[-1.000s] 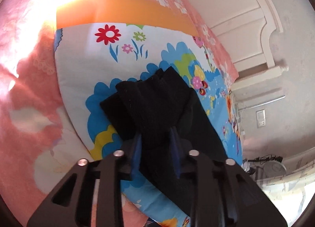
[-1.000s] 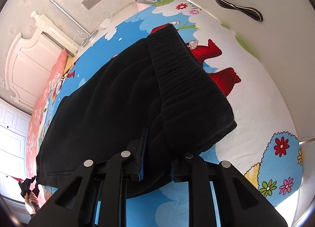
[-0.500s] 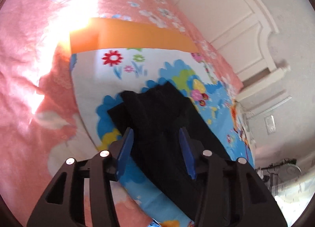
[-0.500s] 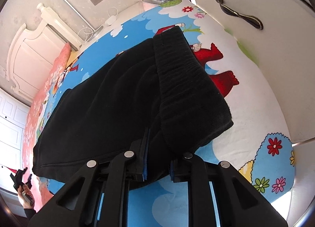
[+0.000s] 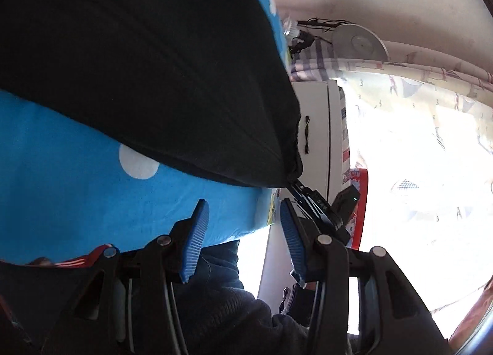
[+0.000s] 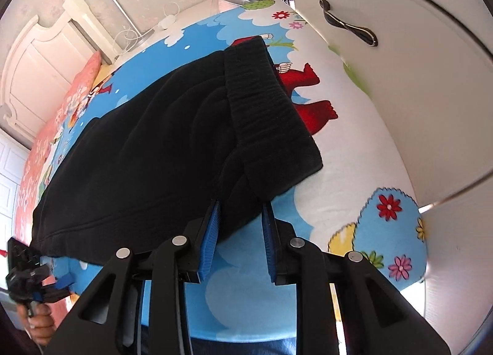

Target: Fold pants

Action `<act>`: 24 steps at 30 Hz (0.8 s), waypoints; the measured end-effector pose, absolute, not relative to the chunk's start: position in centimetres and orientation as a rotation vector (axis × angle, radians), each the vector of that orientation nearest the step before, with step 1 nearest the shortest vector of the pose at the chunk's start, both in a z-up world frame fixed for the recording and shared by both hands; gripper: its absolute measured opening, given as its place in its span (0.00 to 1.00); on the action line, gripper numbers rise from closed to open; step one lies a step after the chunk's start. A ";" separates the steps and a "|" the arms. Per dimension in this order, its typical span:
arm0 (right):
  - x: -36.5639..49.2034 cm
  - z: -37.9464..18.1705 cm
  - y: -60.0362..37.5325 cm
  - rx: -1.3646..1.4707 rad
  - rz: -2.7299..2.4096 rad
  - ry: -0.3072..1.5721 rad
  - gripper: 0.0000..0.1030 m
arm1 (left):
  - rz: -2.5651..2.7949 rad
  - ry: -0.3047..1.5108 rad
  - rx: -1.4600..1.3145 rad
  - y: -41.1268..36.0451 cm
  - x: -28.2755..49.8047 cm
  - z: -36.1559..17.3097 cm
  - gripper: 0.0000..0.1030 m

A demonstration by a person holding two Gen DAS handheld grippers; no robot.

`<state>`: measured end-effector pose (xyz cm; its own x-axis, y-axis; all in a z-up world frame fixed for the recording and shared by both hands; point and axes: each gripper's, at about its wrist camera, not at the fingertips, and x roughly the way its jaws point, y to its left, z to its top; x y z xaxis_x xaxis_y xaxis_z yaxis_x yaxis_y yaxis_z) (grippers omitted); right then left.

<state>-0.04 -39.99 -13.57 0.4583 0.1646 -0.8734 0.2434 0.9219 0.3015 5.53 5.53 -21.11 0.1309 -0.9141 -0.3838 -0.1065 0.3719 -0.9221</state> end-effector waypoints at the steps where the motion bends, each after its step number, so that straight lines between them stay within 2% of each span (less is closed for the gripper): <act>1: -0.4 -13.4 -39.7 0.415 -0.019 1.104 0.18 | -0.768 1.322 -1.060 5.2 6.0 -21.5 0.45; 5: -1.1 -13.0 -37.8 0.479 0.179 1.117 0.18 | -0.718 1.332 -1.098 4.2 7.3 -22.6 0.44; 10: -0.6 -15.6 -35.3 0.672 0.377 1.196 0.22 | -0.630 1.360 -1.136 4.0 7.5 -24.4 0.34; 11: -0.5 -16.0 -34.9 0.702 0.391 1.202 0.33 | -0.626 1.345 -1.154 4.3 7.7 -24.3 0.34; 12: -0.5 -16.4 -34.6 0.735 0.401 1.207 0.40 | -0.632 1.323 -1.168 4.5 7.7 -24.2 0.34; 13: -0.4 -16.6 -34.4 0.748 0.401 1.209 0.43 | -0.637 1.315 -1.168 4.5 7.7 -24.0 0.34; 15: -0.2 -16.9 -33.7 0.743 0.409 1.216 0.55 | -0.613 1.319 -1.144 4.4 7.6 -24.1 0.28; 16: -0.1 -17.0 -33.4 0.736 0.409 1.219 0.56 | -0.592 1.325 -1.131 4.4 7.7 -24.4 0.13; 17: 0.0 -17.3 -33.2 0.737 0.409 1.223 0.56 | -0.580 1.329 -1.129 4.5 7.7 -24.4 0.07; 24: 0.8 -18.0 -33.3 0.790 0.404 1.221 0.56 | -0.620 1.248 -1.022 4.8 6.3 -20.9 0.05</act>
